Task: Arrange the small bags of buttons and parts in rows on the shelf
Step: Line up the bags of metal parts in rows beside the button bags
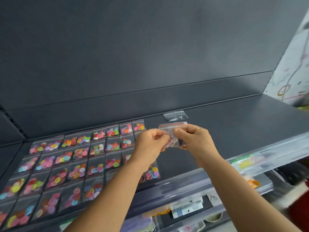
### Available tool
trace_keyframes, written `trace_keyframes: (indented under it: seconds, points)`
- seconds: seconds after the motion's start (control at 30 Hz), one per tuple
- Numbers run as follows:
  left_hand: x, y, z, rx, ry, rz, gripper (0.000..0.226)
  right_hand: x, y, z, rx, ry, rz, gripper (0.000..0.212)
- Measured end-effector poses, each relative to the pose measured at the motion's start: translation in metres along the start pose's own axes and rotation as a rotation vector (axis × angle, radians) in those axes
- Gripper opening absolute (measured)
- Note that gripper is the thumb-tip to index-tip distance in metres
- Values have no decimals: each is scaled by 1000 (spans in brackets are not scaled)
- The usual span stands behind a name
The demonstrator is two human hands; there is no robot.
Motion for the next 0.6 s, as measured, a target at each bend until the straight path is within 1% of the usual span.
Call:
trace_keyframes:
  seconds: [0.2,0.3,0.4,0.6]
  points:
    - [2,38,47,-32,-18,-67,9,6,-27,41,48,57,9,9]
    - [3,54,67,-50,-39,-100,10,7,-37,60,108,53,-27,10]
    - [5,69,81,-83,-30,-85,10,8,-44,76,174,30,-77,15]
    - [3,92,106,-73,-55,-54,11,11,-49,109,224,4,-108,18]
Point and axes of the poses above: each hand's wrist, its own z-axis towards the middle knuckle, its own y-axis out of the palm, x = y × z, the point moved 3 cm from there along z, towards the middle knuckle, and after that the axes turned 10 degrees about x, right-handed, at the moved point
